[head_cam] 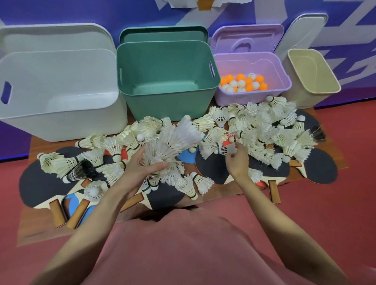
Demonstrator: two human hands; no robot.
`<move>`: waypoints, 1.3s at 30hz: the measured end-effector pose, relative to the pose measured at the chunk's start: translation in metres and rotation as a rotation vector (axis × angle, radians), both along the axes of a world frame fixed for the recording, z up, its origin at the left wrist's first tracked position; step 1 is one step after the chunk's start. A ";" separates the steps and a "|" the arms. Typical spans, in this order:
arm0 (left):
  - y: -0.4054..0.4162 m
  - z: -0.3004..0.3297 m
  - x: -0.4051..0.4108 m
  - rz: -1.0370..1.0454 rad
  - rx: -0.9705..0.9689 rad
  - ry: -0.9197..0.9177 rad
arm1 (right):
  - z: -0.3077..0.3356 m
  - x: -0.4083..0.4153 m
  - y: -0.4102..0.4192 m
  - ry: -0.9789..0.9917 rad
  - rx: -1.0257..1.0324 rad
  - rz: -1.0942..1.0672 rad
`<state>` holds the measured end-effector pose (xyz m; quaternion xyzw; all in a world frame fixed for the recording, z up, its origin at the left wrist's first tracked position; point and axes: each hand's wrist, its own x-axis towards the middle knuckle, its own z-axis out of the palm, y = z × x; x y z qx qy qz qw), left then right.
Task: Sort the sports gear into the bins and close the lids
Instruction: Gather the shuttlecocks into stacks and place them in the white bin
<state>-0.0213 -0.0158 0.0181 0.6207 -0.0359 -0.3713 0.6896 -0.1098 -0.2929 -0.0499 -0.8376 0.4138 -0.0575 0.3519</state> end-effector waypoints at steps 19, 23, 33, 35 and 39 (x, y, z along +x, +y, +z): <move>-0.001 -0.009 -0.021 0.081 0.006 0.012 | 0.016 0.014 -0.011 -0.153 0.070 0.023; 0.002 -0.010 -0.018 0.087 0.018 0.005 | 0.063 0.012 0.007 -0.542 0.102 -0.023; 0.013 -0.003 0.007 -0.035 0.026 -0.002 | 0.114 0.029 0.068 -0.658 0.255 0.221; 0.016 0.001 0.011 -0.026 0.019 0.014 | 0.106 0.032 0.079 -0.606 0.292 0.275; 0.026 0.006 0.019 -0.012 -0.044 0.069 | 0.108 0.041 0.091 -0.595 0.311 0.278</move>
